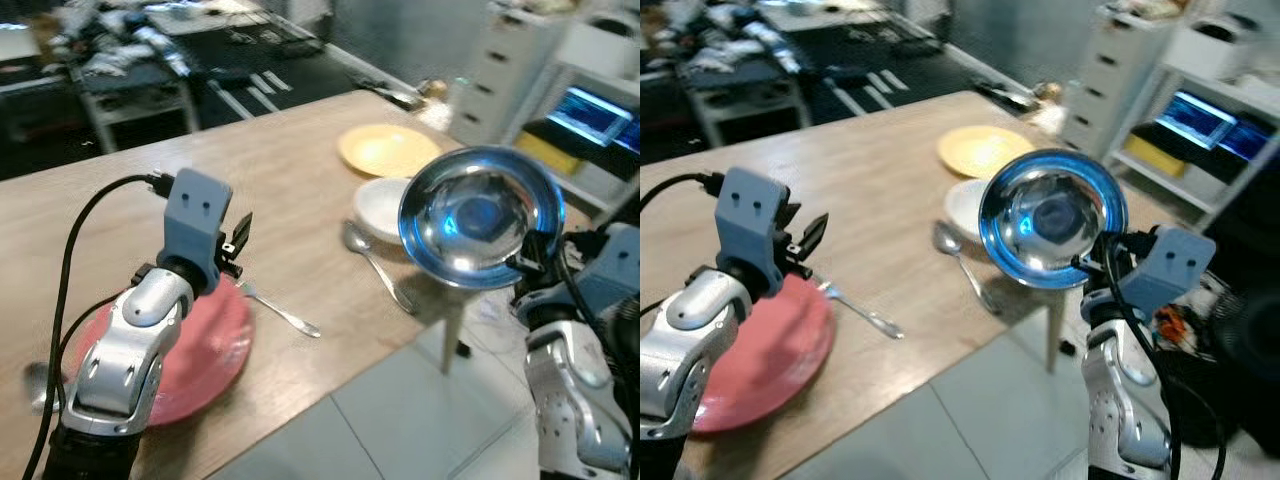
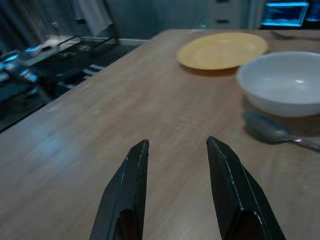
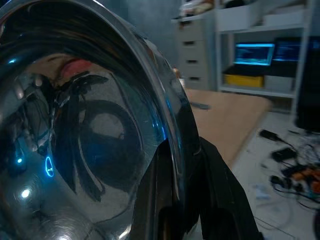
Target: Setting the table
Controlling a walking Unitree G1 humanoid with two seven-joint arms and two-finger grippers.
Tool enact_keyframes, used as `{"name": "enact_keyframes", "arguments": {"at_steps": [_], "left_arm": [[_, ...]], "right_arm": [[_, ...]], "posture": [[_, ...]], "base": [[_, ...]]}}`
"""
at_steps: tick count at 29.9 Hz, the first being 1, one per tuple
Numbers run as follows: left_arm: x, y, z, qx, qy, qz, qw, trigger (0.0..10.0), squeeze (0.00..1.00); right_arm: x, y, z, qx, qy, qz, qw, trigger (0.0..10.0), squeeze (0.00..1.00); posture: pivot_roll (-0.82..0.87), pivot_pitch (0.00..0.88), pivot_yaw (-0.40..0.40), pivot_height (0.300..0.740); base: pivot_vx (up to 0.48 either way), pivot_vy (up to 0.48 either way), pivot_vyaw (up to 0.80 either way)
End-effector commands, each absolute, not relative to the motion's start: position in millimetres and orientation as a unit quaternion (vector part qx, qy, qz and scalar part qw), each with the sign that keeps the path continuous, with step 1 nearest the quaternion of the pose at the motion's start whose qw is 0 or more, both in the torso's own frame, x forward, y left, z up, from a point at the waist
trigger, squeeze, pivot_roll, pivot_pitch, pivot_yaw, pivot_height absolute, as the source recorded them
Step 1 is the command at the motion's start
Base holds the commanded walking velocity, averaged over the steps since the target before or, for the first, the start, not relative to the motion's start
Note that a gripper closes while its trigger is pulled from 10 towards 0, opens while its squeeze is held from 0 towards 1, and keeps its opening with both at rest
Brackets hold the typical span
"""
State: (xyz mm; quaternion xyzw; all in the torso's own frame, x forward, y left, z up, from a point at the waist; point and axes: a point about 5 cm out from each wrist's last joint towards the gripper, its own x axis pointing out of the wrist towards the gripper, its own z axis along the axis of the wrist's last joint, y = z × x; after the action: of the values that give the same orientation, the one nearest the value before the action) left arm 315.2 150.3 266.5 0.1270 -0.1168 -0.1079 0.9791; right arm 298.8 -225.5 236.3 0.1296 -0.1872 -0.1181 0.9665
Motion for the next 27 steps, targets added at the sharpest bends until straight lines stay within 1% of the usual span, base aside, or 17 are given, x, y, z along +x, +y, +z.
{"name": "enact_keyframes", "arguments": {"at_steps": [1,6,8,11,12,13,15,16,17,19,27], "left_arm": [[312.7,146.4,264.8,0.138,-0.121,-0.120,0.976,10.0,0.00],[309.6,142.8,258.9,0.139,-0.100,-0.151,0.974,10.0,0.00],[302.4,135.8,254.2,0.145,-0.091,-0.208,0.963,10.0,0.00],[299.2,132.8,253.0,0.143,-0.089,-0.233,0.958,10.0,0.00],[297.1,130.7,252.8,0.136,-0.090,-0.250,0.954,10.0,0.00],[292.3,126.0,254.1,0.118,-0.095,-0.292,0.944,10.0,0.00],[292.3,126.0,254.1,0.118,-0.095,-0.292,0.944,10.0,0.00],[288.4,122.5,255.0,0.100,-0.096,-0.327,0.935,10.0,0.00],[288.4,122.5,255.0,0.100,-0.096,-0.327,0.935,10.0,0.00],[285.1,118.6,257.7,0.090,-0.106,-0.368,0.919,10.0,0.00],[291.8,115.7,261.1,0.092,-0.119,-0.363,0.919,10.0,0.00]], "right_arm": [[294.1,-228.6,244.4,0.130,-0.211,-0.120,0.961,10.0,0.00],[292.6,-232.2,248.7,0.126,-0.219,-0.126,0.959,10.0,0.00],[291.3,-232.5,252.8,0.115,-0.227,-0.122,0.959,10.0,0.00],[290.8,-231.7,254.3,0.111,-0.230,-0.117,0.960,10.0,0.00],[290.5,-231.0,255.0,0.108,-0.231,-0.115,0.960,10.0,0.00],[289.6,-230.3,255.4,0.108,-0.231,-0.112,0.960,10.0,0.00],[289.6,-230.3,255.4,0.108,-0.231,-0.112,0.960,10.0,0.00],[288.7,-230.2,255.4,0.108,-0.231,-0.112,0.960,10.0,0.00],[288.7,-230.2,255.4,0.108,-0.231,-0.112,0.960,10.0,0.00],[286.1,-232.4,255.1,0.106,-0.230,-0.113,0.961,10.0,0.00],[278.8,-237.8,246.7,0.094,-0.211,-0.114,0.966,10.0,0.00]], "posture": [[0.08,0.139,0.059,0.740],[0.08,0.139,0.059,0.740],[0.08,0.140,0.057,0.740],[0.08,0.141,0.057,0.740],[0.08,0.141,0.057,0.740],[0.08,0.141,0.054,0.740],[0.08,0.141,0.054,0.740],[0.08,0.141,0.054,0.740],[0.08,0.141,0.054,0.740],[0.07,0.143,0.053,0.740],[0.06,0.144,0.056,0.740]], "base": [[0.000,0.000,-0.78],[0.000,0.000,-0.78],[0.000,0.000,-0.78],[0.000,0.000,-0.78],[0.000,0.000,-0.78],[0.000,0.000,-0.78],[0.000,0.000,-0.78],[0.000,0.000,-0.78],[0.000,0.000,-0.78],[0.000,0.000,-0.78],[0.000,0.000,-0.78]]}}
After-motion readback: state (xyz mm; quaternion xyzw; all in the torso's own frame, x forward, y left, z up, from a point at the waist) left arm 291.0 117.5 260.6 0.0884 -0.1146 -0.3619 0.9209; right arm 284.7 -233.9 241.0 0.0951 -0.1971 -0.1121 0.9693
